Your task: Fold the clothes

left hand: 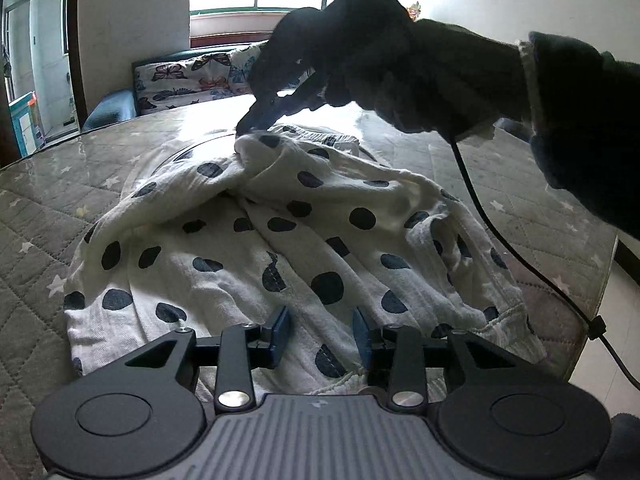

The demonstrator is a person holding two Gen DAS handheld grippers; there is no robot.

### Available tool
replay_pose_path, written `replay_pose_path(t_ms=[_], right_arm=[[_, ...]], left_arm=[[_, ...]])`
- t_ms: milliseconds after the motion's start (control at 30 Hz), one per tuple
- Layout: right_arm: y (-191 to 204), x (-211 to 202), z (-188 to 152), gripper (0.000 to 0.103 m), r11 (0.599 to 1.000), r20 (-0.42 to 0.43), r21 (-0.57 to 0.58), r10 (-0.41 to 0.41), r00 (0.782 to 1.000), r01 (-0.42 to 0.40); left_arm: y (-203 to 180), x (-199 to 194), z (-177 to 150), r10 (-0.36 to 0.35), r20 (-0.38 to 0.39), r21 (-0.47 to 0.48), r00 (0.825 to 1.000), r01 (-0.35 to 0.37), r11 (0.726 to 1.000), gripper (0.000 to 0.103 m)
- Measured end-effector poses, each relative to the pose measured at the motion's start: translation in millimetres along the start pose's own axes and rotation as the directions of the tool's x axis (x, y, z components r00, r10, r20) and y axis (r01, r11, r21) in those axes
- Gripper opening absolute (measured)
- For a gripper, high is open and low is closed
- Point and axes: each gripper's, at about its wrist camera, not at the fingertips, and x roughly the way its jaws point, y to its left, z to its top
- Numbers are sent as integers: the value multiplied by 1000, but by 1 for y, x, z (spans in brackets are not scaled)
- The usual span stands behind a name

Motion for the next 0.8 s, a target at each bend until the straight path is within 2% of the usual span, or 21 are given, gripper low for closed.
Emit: replay_pose_path(t_ms=[333,500,667,800], right_arm=[[-8,-43,-15,4,996,115,-18,-82,990,84],[-24,-83,-41,4,977,158,-43,-200,967,210],[-51,-112,-79,4,949,122,-4,-312,942,315],[-68,-115,-102,4,929,23,4,-369,929,369]], left_arm=[[-1,3,1,6,-3,1,1000,-6,1000,39],[1,2,0,-4,3,8,1000,4,1000,39],[3,3,0,-11,7,8,1000,11,1000,39],[5,4,0,-17,11,6,1000,17,1000,39]])
